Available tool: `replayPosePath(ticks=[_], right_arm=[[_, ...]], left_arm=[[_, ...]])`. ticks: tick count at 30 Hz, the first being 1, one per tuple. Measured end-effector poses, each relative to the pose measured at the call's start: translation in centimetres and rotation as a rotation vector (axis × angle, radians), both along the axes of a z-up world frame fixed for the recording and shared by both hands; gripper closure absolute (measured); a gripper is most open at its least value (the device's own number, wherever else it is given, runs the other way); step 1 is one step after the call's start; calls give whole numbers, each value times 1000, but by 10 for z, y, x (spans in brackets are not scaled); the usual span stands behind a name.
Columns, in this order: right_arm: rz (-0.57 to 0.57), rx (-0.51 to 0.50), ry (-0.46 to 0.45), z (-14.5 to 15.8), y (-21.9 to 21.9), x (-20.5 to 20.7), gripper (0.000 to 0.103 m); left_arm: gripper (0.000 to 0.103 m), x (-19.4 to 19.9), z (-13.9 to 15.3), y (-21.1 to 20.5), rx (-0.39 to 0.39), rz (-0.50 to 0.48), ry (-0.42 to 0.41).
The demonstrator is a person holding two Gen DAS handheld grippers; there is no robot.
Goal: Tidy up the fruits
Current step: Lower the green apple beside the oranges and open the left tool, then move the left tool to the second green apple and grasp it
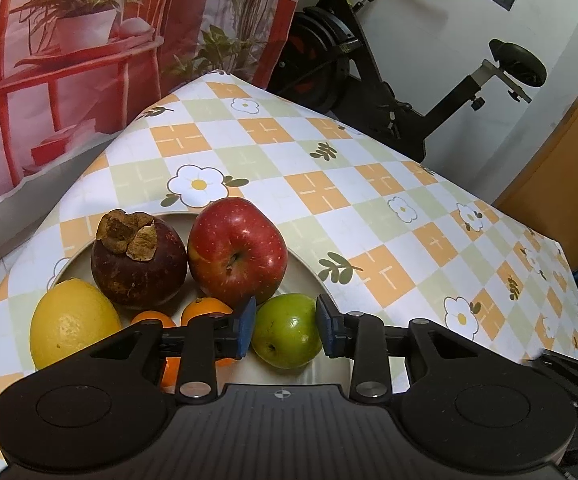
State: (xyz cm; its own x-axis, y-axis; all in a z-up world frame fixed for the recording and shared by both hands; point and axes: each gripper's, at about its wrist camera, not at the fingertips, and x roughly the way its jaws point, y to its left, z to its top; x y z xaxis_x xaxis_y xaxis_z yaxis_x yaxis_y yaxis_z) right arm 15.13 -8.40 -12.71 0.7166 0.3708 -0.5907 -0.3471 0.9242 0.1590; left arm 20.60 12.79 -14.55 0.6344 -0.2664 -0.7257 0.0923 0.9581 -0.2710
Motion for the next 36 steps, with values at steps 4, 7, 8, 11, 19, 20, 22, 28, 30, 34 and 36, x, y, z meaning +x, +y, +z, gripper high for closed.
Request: replayPosePath(ticks=[4,7,8,11,19,20,22,28,30,34,36], right_arm=[[-74,31,-48,9,-32,-25,53],[-131,37,-87,16,-58,-44,53],[-150,35,-97,18,-66,-49,53],[-221,32,-125,22,-96,-68,53],[-383,135,-114,9,-166,-102,52],[-390,137,-108,7,-169,-104,52],[-392,130,-97,0,-172,-109,52],[-365,143,-40,-18,-170,-116,52],[-354,134,-27,-23,-167,-116,52],[-347,176,-13,-27,-168,-118,51],[-341,202,-1,-29,-169,-117,51]], left_arm=[[65,-1,0,-2,1,24,-2],[64,-2,-1,-3,-1,51,-1],[64,-3,0,-4,2,64,-3],[63,-8,9,-12,9,92,-38],[63,-23,36,-81,17,-57,-115],[63,-25,37,-92,15,-84,-115],[61,-31,38,-111,12,-144,-112],[55,-46,34,-161,7,-302,-79],[51,-51,30,-175,7,-347,-65],[51,-56,20,-195,3,-414,-24],[51,-58,14,-206,-4,-434,9]])
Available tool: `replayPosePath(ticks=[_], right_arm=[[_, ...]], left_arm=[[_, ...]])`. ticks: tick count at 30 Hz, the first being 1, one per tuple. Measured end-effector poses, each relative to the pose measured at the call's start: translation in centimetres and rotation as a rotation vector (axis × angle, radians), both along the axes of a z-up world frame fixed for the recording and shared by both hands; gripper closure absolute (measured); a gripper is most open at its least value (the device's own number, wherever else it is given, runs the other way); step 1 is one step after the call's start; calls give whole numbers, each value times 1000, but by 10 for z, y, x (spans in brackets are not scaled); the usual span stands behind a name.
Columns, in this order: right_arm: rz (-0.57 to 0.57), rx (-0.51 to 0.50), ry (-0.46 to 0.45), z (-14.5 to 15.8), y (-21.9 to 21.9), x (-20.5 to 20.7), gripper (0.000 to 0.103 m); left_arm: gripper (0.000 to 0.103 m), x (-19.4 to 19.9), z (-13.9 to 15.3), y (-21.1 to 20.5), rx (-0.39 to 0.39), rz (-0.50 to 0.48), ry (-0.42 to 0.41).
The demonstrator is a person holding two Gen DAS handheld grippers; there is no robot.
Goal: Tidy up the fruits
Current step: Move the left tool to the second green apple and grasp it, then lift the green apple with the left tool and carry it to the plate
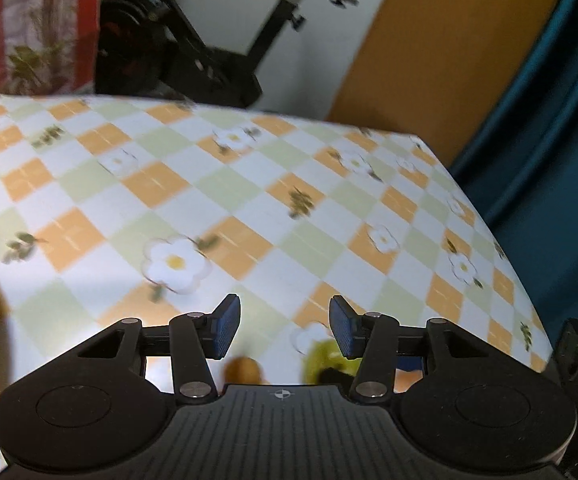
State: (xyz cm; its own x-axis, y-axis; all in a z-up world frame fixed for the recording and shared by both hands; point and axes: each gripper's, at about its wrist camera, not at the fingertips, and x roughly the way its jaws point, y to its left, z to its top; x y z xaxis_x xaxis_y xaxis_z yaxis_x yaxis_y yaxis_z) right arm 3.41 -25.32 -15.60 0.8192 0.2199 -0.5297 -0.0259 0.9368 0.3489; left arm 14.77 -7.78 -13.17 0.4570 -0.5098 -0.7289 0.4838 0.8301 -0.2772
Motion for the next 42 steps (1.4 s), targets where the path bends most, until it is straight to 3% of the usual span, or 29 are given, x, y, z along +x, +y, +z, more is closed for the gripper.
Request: replayPosePath(ticks=[8,18,29,36,42], right_arm=[[33,45,11,-7,3,1,51],[58,49,-2,-13,7,1,53],[63,73,4,-14,5,4,54],[55,47,-19,3,5,6,55],[80,50,-66,35,21,20,55]], left_arm=[[51,0,-20,-21,11,-47,101],[51,4,-36,-26,39,-63,169],[53,2,-40,-30,43,-72,174],[53,0,-15,-19,-14,-70,114],[53,4,23,19,-44,-34,58]])
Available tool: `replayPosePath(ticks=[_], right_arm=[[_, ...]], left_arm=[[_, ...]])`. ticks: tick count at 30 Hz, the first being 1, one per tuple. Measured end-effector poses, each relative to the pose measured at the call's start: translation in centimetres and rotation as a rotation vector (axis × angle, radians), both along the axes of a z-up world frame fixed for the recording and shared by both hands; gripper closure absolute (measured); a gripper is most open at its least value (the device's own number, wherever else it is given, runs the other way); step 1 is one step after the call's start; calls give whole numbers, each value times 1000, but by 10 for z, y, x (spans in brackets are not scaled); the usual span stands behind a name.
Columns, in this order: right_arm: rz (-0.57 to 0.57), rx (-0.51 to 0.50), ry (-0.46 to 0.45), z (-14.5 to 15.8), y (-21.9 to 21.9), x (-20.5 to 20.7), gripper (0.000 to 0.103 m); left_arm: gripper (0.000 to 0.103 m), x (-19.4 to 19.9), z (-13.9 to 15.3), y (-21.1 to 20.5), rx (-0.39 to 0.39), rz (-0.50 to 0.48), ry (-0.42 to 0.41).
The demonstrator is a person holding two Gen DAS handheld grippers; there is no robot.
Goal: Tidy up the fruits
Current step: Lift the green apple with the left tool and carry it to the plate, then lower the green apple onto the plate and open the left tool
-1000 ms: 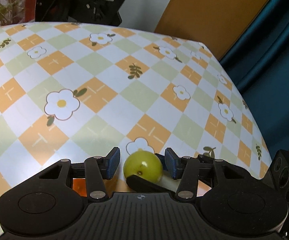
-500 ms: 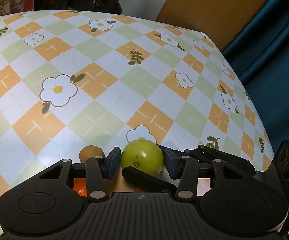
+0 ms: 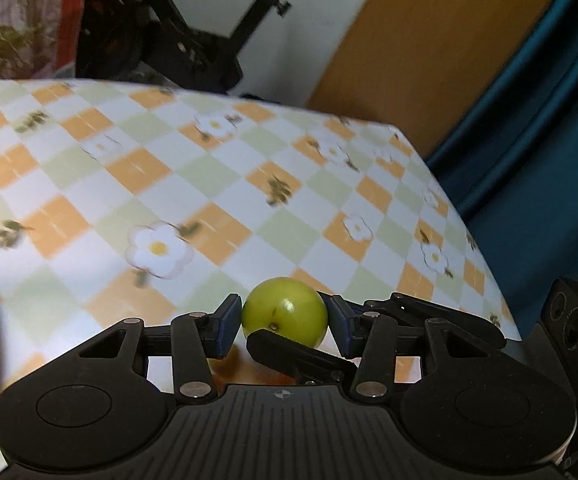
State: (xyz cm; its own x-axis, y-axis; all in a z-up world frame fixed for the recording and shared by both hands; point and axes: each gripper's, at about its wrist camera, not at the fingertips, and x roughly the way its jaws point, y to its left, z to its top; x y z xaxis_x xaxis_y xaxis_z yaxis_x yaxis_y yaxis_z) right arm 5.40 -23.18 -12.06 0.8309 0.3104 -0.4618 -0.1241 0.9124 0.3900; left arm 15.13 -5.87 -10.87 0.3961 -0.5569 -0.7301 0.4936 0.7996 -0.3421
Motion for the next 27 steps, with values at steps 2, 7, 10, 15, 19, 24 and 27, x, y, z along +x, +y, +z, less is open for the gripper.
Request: replayPosePath(ticks=[2,7,10,15,19,24,27], right_arm=[[27,-14,-12,11,13,10,55],[117,-19,-18,29,59,40,55],[183,-46,-20,32,94,59,55],[296,-94,-10,28,154,90,55],[363,-129,19,18,188,111,55],[411,-155,72,5,220,134,55],[427,-169,107,-6,232,140,55]], left_arm=[[53,3,10,18,-6,26,-2],[53,13,25,77,-4,103,11],[53,18,26,111,7,154,20],[53,24,18,164,2,245,46],[53,31,4,194,-21,309,74],[53,36,-10,225,-37,345,83],[53,37,-14,237,-41,356,65]])
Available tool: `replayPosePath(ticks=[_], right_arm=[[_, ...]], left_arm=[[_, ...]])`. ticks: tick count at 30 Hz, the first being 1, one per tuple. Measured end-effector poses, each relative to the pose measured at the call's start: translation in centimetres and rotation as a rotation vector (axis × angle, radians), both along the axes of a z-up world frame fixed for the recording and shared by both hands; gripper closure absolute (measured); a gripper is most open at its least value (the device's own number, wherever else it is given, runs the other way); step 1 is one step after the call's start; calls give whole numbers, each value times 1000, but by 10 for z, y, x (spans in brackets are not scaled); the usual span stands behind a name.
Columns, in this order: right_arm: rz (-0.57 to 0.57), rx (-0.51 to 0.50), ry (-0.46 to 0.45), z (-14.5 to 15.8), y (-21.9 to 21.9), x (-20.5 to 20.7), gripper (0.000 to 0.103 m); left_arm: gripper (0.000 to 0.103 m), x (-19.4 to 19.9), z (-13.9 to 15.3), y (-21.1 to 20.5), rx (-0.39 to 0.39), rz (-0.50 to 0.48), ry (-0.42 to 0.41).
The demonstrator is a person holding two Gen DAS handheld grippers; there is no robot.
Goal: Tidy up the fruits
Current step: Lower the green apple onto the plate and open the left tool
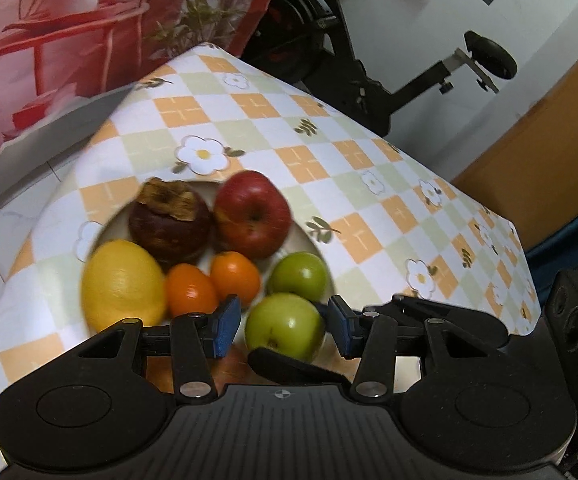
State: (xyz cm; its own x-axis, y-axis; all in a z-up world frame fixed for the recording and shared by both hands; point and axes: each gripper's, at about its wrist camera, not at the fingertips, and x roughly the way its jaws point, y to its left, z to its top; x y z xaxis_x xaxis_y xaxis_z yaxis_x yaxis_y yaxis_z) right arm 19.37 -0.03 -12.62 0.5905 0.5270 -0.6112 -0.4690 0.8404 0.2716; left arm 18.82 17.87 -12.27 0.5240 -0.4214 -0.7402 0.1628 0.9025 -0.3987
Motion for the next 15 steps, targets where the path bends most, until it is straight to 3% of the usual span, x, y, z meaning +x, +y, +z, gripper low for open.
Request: replayPosePath(ticks=[15], right_arm=[[-63,20,126,-23,3,21,56]], left_arm=[[53,-10,3,12,3,25,-115]])
